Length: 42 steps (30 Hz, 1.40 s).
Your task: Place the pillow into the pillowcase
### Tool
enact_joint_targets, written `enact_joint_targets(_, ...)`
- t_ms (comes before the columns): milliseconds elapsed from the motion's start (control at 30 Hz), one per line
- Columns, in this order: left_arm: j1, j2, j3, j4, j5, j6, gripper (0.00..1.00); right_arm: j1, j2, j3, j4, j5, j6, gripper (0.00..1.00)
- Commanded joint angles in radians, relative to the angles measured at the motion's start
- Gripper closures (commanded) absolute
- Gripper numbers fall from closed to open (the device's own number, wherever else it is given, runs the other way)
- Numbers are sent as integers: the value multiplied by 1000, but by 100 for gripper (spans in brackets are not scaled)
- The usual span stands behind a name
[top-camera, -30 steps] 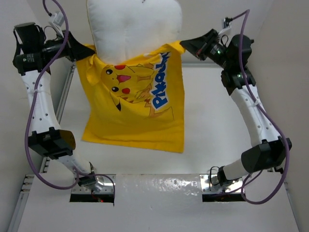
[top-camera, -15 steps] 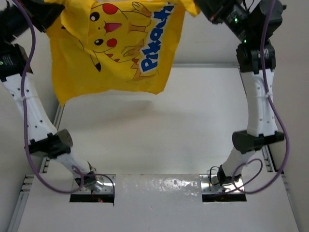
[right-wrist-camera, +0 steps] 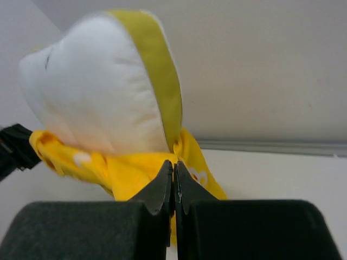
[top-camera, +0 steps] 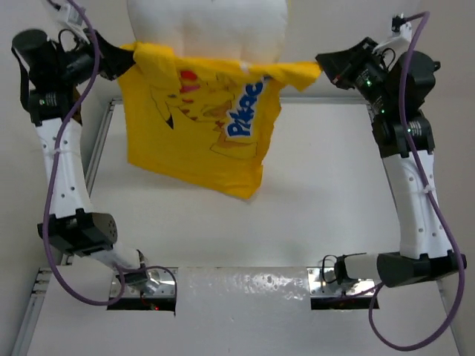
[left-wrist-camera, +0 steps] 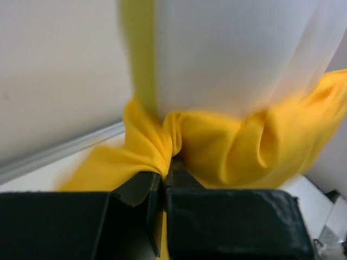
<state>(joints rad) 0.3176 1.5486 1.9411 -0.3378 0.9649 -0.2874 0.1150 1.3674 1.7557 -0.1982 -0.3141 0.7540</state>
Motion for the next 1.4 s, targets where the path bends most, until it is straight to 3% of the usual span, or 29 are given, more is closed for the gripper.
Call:
enact_joint_targets(0,-8,184,571,-39,-60,59,100,-48,72,287,-7,95,-45,100)
enact_joint_targets(33,30,268,786,27,-39,-32,100,-46,138,476,-50,99,-95,100)
enact_joint_targets(67,104,304,911,160,-13,-281,100,-48,197,617,-79,101,-97,100)
enact_joint_targets(100,109,301,859,301,62,-347,100,-48,235,736,-149,104,-104,100)
enact_joint_targets(133,25,192,550,63,78,-202,100,-48,207,675,-186,86,-119,100)
enact_joint_targets(167,-42,103,318,-7,-25,-27,100,-44,146,537,-191,73,-117,100)
enact_joint_targets(200,-93,-98,62,29,-102,93,100,-37,-36,21,71,66,-32,100)
enact_joint_targets(233,-113,-142,-109,115,-135,106,100,-38,-94,-204,242,76,47,100)
enact_joint_targets(267,-91,-122,-56,129,-94,55,100,-55,-99,-270,294,73,88,100)
enact_joint_targets(333,-27,173,432,12,-23,-83,100,-60,60,163,34,73,-48,100)
enact_joint_targets(367,-14,276,904,82,12,-161,100,-60,125,490,-28,67,-73,100)
enact_joint_targets(400,-6,357,983,168,50,-230,100,-60,174,580,-93,55,-82,100)
enact_joint_targets(467,-63,262,656,181,87,-225,100,-40,185,479,-78,-44,-70,100)
enact_joint_targets(500,-81,56,417,241,66,-152,100,-6,150,353,-34,-69,-96,100)
enact_joint_targets(533,-106,-44,69,388,31,-119,100,85,77,214,20,-72,-131,99)
enact_joint_targets(567,-124,-95,33,352,-20,-60,100,131,59,48,57,-63,-165,95)
enact_joint_targets(600,-176,-67,79,224,-26,52,100,217,64,36,28,-45,-242,82)
enact_joint_targets(633,-196,-18,252,-8,-41,95,100,259,117,63,-27,-45,-287,72)
enact_joint_targets(667,-218,64,331,-94,-54,141,100,296,152,165,-143,-51,-368,63)
enact_joint_targets(700,-248,88,419,-180,-73,202,100,358,185,215,-183,-83,-404,43)
enact_joint_targets(767,-271,75,391,-169,-133,231,100,406,235,304,-230,-105,-465,28)
enact_joint_targets(800,-293,58,350,-143,-147,238,100,440,239,312,-228,-127,-476,3)
enact_joint_targets(833,-304,41,281,-121,-161,255,100,457,234,309,-222,-140,-493,1)
enact_joint_targets(967,-388,51,282,-191,-227,335,100,518,176,154,-201,-73,-588,1)
enact_joint_targets(1233,-423,64,314,-176,-94,331,100,520,202,-10,-151,59,-662,3)
enact_joint_targets(1300,-434,64,312,-161,-34,317,100,520,208,-54,-87,81,-659,20)
enact_joint_targets(1333,-446,67,311,-152,-13,297,100,520,214,-80,-22,120,-625,58)
enact_joint_targets(1367,-454,70,309,-145,7,278,100,520,225,-82,12,136,-599,85)
